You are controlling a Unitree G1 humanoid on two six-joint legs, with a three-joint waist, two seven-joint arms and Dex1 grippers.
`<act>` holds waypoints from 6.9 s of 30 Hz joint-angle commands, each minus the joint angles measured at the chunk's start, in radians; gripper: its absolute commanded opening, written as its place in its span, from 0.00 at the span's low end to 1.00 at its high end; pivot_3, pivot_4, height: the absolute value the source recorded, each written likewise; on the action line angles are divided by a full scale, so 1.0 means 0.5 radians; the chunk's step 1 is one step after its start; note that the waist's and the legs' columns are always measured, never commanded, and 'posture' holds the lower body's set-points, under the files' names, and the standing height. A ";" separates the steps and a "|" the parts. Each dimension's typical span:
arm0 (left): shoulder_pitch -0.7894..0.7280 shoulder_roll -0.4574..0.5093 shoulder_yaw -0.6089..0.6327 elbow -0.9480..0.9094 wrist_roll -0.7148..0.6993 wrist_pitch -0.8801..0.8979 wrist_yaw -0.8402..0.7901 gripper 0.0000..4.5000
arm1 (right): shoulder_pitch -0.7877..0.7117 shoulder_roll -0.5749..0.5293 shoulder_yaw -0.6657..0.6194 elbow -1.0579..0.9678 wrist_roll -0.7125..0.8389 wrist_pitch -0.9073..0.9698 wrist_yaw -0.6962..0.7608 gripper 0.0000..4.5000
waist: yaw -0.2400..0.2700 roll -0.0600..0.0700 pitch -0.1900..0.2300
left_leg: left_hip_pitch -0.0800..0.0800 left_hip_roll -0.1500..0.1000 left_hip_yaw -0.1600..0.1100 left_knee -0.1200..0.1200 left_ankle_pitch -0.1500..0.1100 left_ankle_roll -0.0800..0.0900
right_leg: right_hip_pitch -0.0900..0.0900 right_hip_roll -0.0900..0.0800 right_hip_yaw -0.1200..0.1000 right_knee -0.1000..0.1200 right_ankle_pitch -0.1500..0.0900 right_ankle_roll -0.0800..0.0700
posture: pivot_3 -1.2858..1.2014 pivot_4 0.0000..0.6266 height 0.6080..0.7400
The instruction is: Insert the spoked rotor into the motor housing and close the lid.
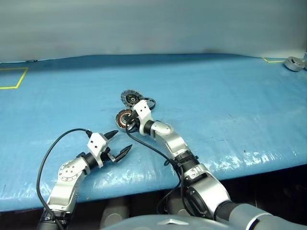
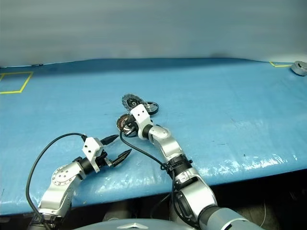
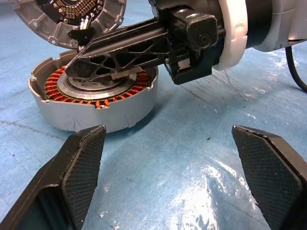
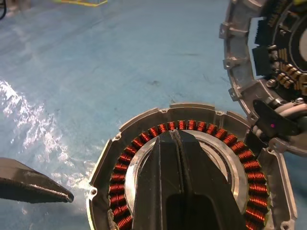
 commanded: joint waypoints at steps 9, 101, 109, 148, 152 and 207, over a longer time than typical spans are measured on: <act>-0.044 -0.024 -0.025 0.007 0.010 -0.045 -0.009 1.00 | 0.128 -0.021 0.126 -0.237 -0.106 -0.004 -0.165 0.01 | -0.016 0.000 0.000 | -0.003 -0.001 0.002 -0.002 0.000 0.000 | -0.005 0.002 0.000 0.000 0.004 0.006 | 0.52 0.24 1.00; -0.095 -0.119 -0.076 0.127 0.076 -0.173 -0.034 1.00 | -0.876 -0.543 0.336 0.649 -0.552 0.270 0.426 0.85 | -0.025 0.005 0.004 | -0.008 -0.003 0.007 -0.004 0.000 0.000 | -0.009 0.004 -0.003 -0.002 0.006 0.006 | 0.52 0.24 1.00; -0.113 -0.129 -0.047 0.074 -0.038 -0.107 -0.062 1.00 | -0.820 -0.523 0.376 0.594 -0.582 0.247 0.511 0.85 | -0.026 0.005 0.004 | -0.007 -0.003 0.007 -0.004 0.000 0.001 | -0.009 0.005 -0.002 -0.002 0.006 0.006 | 0.52 0.24 1.00; 0.001 -0.163 -0.041 -0.113 -0.105 -0.030 0.057 1.00 | 0.295 -0.807 0.203 -1.457 -0.719 1.346 0.056 0.29 | 0.037 0.004 -0.001 | -0.007 -0.005 0.005 -0.004 -0.001 0.000 | -0.006 0.002 -0.005 -0.003 0.000 0.000 | 0.52 0.24 1.00; 0.090 -0.239 -0.059 -0.200 -0.072 -0.037 0.172 1.00 | 0.485 -0.721 0.124 -1.847 -0.468 1.244 0.158 0.29 | 0.032 0.003 0.000 | -0.006 -0.004 0.003 -0.003 -0.001 0.000 | -0.007 0.003 -0.004 -0.004 -0.003 -0.001 | 0.52 0.24 1.00; 0.138 -0.181 -0.010 -0.399 0.027 0.017 0.307 1.00 | 0.163 -0.544 0.342 -1.219 -0.032 0.852 0.106 0.37 | 0.010 0.003 0.003 | -0.006 -0.003 0.004 -0.001 0.000 0.000 | -0.008 0.005 -0.003 -0.004 -0.001 -0.004 | 0.52 0.24 1.00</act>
